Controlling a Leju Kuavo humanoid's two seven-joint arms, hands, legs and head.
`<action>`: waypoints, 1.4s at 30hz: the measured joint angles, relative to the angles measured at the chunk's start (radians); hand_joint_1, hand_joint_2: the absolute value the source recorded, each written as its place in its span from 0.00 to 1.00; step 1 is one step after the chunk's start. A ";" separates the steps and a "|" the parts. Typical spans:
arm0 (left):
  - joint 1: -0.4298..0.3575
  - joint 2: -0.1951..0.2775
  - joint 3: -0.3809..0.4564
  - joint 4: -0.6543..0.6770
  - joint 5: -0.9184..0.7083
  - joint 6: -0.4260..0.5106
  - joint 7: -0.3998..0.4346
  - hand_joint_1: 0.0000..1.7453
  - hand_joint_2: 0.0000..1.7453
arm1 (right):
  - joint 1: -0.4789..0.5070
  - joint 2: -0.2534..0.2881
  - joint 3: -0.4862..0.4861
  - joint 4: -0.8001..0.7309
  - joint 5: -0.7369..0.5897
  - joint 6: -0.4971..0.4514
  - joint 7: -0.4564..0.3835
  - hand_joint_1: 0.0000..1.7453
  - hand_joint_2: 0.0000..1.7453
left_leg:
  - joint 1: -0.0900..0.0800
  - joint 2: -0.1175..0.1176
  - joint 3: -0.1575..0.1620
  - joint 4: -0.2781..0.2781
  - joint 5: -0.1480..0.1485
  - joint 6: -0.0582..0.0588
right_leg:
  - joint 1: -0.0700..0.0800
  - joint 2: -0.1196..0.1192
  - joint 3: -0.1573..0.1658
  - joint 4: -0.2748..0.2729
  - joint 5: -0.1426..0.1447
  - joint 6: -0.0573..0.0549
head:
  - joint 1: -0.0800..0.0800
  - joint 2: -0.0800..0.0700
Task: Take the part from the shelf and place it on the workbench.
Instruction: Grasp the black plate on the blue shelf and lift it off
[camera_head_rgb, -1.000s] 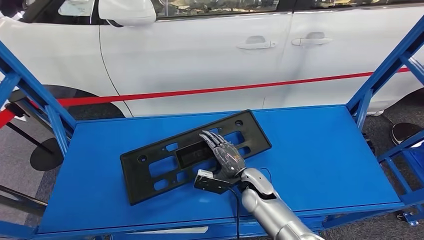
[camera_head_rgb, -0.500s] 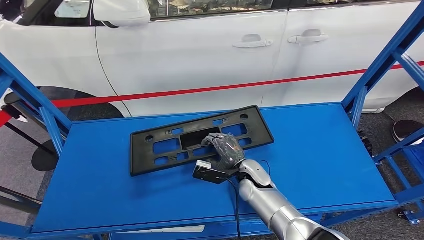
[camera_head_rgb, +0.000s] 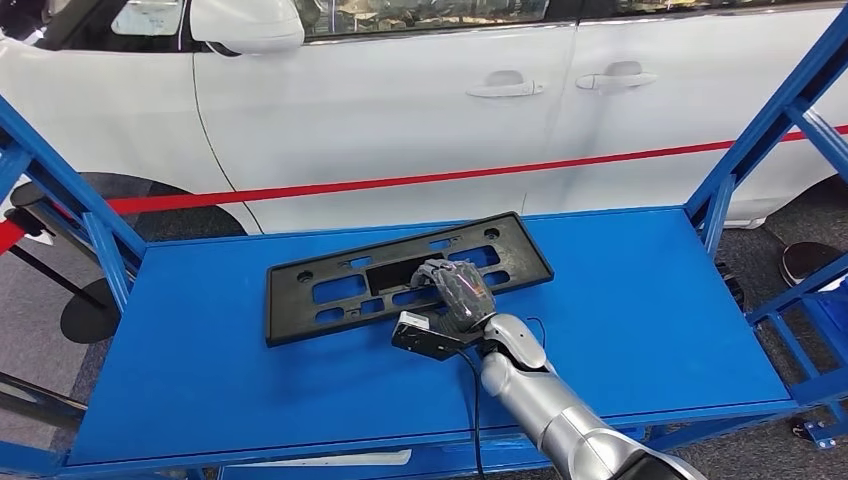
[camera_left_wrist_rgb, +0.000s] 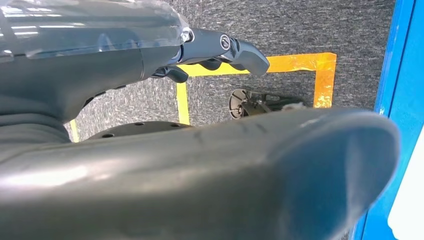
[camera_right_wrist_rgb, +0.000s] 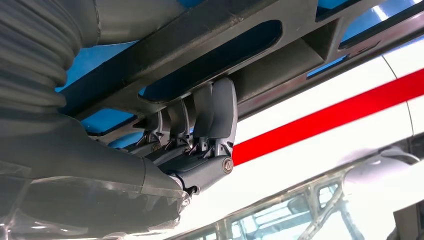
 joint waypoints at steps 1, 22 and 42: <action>0.000 0.000 0.000 0.000 -0.001 0.000 0.000 0.00 0.00 | 0.000 0.000 0.000 0.000 -0.007 -0.011 -0.005 1.00 1.00 | 0.000 0.000 0.000 0.000 0.000 0.000 | 0.000 0.000 0.000 0.000 0.000 0.000 | 0.000 0.000; 0.002 0.000 0.004 0.000 -0.002 0.003 -0.003 0.00 0.00 | 0.197 -0.021 -0.141 -0.539 -0.223 -0.130 -0.023 0.97 1.00 | 0.000 -0.001 -0.007 0.000 -0.001 0.000 | 0.000 0.000 -0.008 0.000 0.000 0.000 | 0.000 0.000; -0.002 -0.001 0.005 0.000 -0.005 0.025 0.012 0.00 0.25 | 0.240 -0.017 -0.182 -0.789 -0.346 -0.016 -0.066 0.94 0.00 | -0.007 -0.001 -0.014 0.007 -0.003 0.009 | -0.006 -0.001 -0.011 0.002 -0.001 0.004 | 0.000 0.000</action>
